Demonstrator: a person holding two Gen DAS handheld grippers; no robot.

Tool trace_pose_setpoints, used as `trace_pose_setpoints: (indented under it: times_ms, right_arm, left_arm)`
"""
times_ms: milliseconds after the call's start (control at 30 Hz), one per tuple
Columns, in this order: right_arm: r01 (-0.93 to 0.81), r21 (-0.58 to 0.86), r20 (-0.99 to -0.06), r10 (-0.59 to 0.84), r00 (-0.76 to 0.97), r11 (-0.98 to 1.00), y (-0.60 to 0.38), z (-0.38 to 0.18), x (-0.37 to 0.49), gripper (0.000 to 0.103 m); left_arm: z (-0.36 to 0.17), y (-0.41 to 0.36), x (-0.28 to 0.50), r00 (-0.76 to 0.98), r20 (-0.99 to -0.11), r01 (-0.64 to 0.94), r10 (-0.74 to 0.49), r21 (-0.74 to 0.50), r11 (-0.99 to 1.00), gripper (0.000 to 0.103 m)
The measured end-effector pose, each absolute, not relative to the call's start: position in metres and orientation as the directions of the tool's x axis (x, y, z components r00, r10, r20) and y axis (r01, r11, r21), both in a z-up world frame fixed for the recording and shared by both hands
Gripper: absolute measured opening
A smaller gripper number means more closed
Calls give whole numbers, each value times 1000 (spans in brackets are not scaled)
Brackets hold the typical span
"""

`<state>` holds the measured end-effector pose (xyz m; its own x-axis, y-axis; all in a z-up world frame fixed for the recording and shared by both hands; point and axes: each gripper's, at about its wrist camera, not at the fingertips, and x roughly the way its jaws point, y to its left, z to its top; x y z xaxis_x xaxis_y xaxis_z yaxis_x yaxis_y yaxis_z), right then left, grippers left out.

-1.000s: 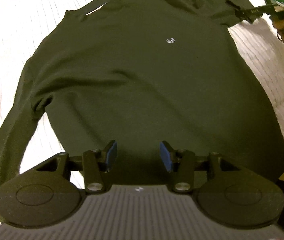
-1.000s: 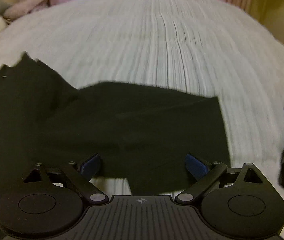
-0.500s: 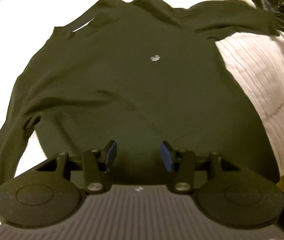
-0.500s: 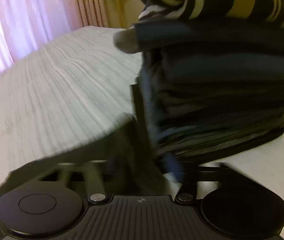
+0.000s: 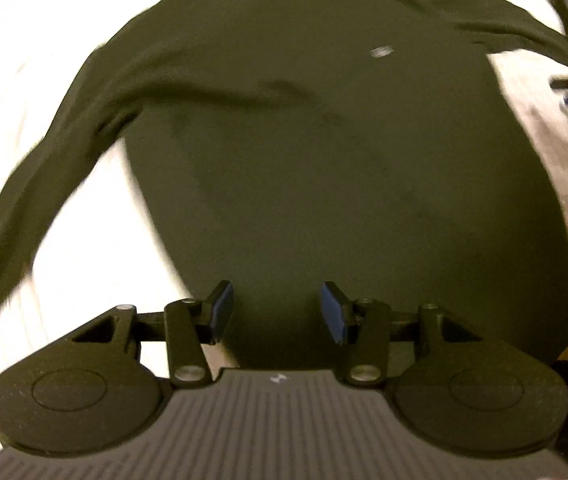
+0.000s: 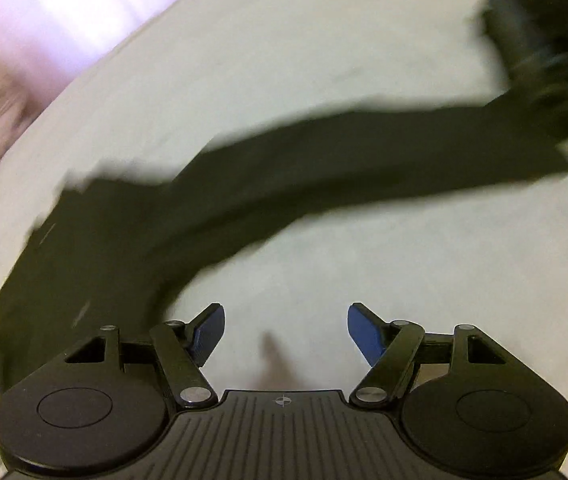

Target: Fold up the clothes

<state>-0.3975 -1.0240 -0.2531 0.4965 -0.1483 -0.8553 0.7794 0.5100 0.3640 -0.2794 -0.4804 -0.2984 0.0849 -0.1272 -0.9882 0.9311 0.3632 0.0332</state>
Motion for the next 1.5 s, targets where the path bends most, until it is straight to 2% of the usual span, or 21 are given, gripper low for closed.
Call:
trace_pose_setpoints:
  times_ms: [200, 433, 533, 667, 800, 933, 1100, 1133, 1167, 1200, 1233, 1300, 1400, 1500]
  right_arm:
    - [699, 412, -871, 26, 491, 585, -947, -264, -355, 72]
    - [640, 384, -888, 77, 453, 665, -892, -263, -337, 72]
    - [556, 385, -882, 116, 457, 737, -855, -256, -324, 72]
    - [349, 380, -873, 208, 441, 856, -775, -245, -306, 72]
    - [57, 278, -904, 241, 354, 959, -694, -257, -286, 72]
    - [-253, 174, -935, 241, 260, 952, -614, -270, -266, 72]
    - [-539, -63, -976, 61, 210, 840, -567, -315, -261, 71]
    - [-532, -61, -973, 67, 219, 845, -571, -315, -260, 68]
    - [-497, -33, -969, 94, 229, 867, -579, -310, -260, 57]
    - [-462, -5, -964, 120, 239, 887, -587, -306, -259, 24]
    - [-366, 53, -952, 158, 261, 929, -606, -297, -258, 8]
    - [-97, 211, -915, 232, 332, 973, -656, -273, -255, 8]
    - [261, 375, -856, 224, 465, 890, -740, -248, -270, 7]
    - [430, 454, -834, 202, 514, 780, -794, -249, -290, 7]
  left_arm:
    - [-317, -417, -250, 36, -990, 857, -138, -40, 514, 43]
    - [-335, -353, -257, -41, -983, 878, -177, -120, 463, 42]
    - [-338, -329, -253, -65, -973, 868, -221, -164, 469, 42]
    - [-335, -301, -243, -72, -961, 875, -266, -189, 445, 42]
    - [-330, -277, -233, -70, -952, 881, -296, -198, 429, 42]
    - [-327, -257, -227, -63, -944, 869, -325, -212, 446, 42]
    - [-328, -242, -240, -61, -937, 846, -345, -232, 480, 42]
    - [-328, -243, -244, -67, -934, 843, -351, -241, 481, 42]
    - [-329, -245, -248, -73, -931, 840, -357, -250, 481, 42]
    - [-329, -247, -252, -79, -927, 837, -366, -261, 481, 42]
    - [-328, -252, -256, -87, -921, 832, -380, -277, 480, 42]
    - [-327, -263, -266, -97, -908, 827, -407, -301, 475, 42]
    - [-323, -285, -280, -103, -890, 828, -444, -324, 457, 43]
    - [-326, -310, -286, -117, -879, 825, -463, -345, 447, 44]
